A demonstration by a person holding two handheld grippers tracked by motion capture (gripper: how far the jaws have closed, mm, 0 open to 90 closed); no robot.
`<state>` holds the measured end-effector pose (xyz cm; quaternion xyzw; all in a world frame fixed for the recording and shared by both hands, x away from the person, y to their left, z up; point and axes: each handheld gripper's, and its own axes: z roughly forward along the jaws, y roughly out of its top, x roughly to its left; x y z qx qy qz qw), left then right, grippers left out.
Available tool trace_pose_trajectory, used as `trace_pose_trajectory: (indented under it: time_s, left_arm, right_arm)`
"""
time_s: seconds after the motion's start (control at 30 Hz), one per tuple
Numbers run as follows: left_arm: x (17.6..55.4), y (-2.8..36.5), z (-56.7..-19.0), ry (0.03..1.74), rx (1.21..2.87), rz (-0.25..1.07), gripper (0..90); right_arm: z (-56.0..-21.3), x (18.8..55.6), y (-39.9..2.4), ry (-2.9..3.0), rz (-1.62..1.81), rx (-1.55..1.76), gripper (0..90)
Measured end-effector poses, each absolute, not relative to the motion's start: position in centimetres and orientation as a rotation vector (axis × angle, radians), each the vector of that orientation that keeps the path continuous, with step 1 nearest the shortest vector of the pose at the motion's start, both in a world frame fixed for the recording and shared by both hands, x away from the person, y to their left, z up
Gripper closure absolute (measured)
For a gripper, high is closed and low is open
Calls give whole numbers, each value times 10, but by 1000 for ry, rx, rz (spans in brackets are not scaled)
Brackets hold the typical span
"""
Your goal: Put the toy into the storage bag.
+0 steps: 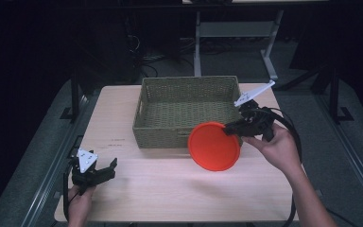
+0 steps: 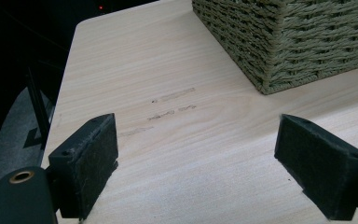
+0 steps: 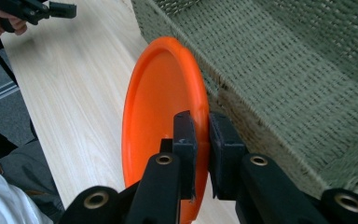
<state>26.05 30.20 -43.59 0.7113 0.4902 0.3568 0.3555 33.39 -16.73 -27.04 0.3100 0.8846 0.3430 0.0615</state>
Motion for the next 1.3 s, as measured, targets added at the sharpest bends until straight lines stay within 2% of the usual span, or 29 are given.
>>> trace_pose_trajectory:
  time_s: [1.3]
  left_arm:
    - [259,302,-435,1264,1832,924,129]
  right_arm:
    - [-214,379,-153,2614,1069,957,820]
